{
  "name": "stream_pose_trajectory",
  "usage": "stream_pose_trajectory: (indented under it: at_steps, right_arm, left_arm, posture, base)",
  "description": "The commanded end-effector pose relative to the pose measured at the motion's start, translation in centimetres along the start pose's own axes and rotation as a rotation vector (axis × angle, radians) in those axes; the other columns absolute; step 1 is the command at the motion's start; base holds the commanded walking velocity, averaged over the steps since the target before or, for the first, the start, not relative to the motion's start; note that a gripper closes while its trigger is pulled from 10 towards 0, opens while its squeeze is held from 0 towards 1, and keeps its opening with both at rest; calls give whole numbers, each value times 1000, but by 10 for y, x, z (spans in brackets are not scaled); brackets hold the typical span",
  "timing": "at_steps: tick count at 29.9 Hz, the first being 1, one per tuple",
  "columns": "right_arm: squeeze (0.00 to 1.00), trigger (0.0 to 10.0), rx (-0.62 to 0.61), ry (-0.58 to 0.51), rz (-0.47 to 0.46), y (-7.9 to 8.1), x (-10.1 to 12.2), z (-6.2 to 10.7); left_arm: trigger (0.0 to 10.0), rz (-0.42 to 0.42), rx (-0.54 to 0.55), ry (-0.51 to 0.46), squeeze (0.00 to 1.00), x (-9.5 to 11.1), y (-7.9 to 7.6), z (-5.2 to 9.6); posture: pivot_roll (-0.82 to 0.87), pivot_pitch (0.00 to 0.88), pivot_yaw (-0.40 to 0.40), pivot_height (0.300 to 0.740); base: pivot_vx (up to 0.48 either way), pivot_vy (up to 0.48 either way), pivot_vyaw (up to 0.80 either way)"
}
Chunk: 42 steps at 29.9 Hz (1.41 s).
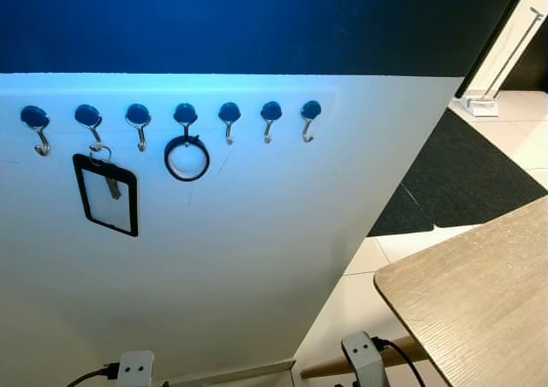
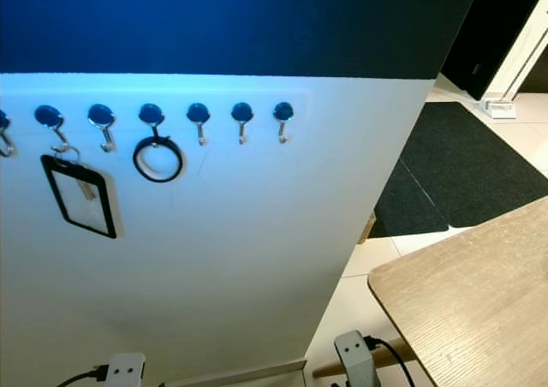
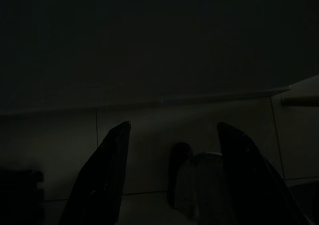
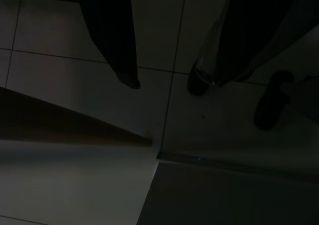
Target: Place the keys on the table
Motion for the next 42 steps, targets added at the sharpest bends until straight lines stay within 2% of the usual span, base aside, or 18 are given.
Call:
stream_pose_trajectory:
  at_steps: [1,42]
  right_arm:
    - [0,10000,-7,14,-18,-1,-4,1]
    - [0,10000,-1,9,-22,3,-1,-1]
  left_arm:
    - [10000,6,-1,12,0,-5,0,3]
    - [10000,9,-9,-5,0,-1,0,1]
  posture:
    - [79,71,-83,740]
    - [87,73,-78,740]
  base:
    - [-259,0,0]
    - [-270,0,0]
Point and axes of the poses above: a point about 5 cm out from each wrist's last joint towards the gripper, its own z axis pointing back from the gripper into the wrist, its own x axis along the axis of the wrist's last joint, y = z × x, the point moved 4 cm from there along -z, pointing out of the wrist towards the gripper, and after that the axes turned 1 degree about z, right-handed, at the moved point
